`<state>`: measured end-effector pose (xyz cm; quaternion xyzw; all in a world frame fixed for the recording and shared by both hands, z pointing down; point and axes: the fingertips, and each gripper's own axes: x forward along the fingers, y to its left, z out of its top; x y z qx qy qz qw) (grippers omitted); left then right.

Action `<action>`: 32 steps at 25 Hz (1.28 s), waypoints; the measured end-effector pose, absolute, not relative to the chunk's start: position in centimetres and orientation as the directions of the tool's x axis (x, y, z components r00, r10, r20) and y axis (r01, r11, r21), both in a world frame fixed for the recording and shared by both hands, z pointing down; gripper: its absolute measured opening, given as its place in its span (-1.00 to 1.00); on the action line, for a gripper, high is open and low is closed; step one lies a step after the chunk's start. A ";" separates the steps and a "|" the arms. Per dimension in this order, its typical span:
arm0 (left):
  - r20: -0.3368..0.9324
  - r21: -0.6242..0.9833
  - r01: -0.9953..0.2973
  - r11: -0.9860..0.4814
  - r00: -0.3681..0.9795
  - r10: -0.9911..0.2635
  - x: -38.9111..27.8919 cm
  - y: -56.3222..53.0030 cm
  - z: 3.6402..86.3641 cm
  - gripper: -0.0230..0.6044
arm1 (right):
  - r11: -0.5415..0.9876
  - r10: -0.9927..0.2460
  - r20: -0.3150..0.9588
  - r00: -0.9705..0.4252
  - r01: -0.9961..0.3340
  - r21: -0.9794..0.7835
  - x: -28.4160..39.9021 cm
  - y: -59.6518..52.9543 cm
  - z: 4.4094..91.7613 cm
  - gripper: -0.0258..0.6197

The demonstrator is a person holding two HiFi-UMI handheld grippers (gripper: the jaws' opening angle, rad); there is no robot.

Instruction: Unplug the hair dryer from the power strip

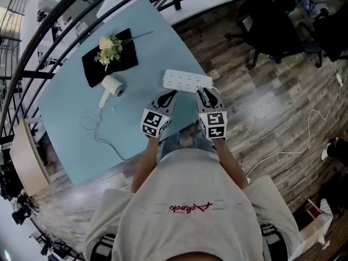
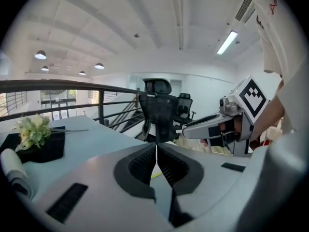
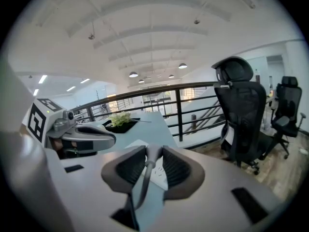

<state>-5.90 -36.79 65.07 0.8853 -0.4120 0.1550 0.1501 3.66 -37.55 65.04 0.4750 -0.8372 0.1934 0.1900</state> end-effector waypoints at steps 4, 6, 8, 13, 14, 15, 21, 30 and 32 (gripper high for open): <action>0.382 0.121 -0.826 -0.550 0.550 -0.743 -6.6 -34.3 63.2 -0.88 | 0.538 -0.708 0.453 -0.543 -0.829 -0.152 3.5 -36.2 63.6 -0.54; 0.382 0.113 -0.839 -0.532 0.531 -0.756 -6.7 -32.9 62.5 -0.88 | 0.555 -0.703 0.439 -0.560 -0.817 -0.153 3.5 -35.2 62.8 -0.54; 0.376 0.108 -0.844 -0.525 0.524 -0.764 -6.8 -31.8 61.9 -0.88 | 0.563 -0.703 0.429 -0.568 -0.812 -0.152 3.6 -34.1 62.3 -0.54; 0.335 0.099 -0.828 -0.552 0.550 -0.765 -6.5 -29.6 60.9 -0.88 | 0.560 -0.722 0.413 -0.555 -0.820 -0.124 3.6 -31.3 61.4 -0.54; 0.327 0.097 -0.823 -0.560 0.558 -0.763 -6.6 -29.0 60.8 -0.88 | 0.556 -0.728 0.409 -0.550 -0.823 -0.117 3.4 -30.6 61.2 -0.54; 0.321 0.095 -0.817 -0.569 0.567 -0.759 -6.7 -28.2 60.7 -0.88 | 0.551 -0.735 0.405 -0.544 -0.827 -0.110 3.2 -29.9 61.0 -0.54; 0.292 0.095 -0.788 -0.609 0.607 -0.739 -9.1 -21.4 59.7 -0.88 | 0.518 -0.776 0.376 -0.507 -0.852 -0.079 1.1 -23.9 59.1 -0.54; 0.240 0.074 -0.748 -0.660 0.655 -0.716 -12.2 -11.4 57.7 -0.87 | 0.456 -0.834 0.333 -0.440 -0.889 -0.031 -1.2 -13.4 56.9 -0.54; 0.229 0.064 -0.734 -0.676 0.670 -0.706 -12.2 -9.6 57.2 -0.88 | 0.436 -0.849 0.319 -0.422 -0.899 -0.028 -1.1 -11.3 56.4 -0.54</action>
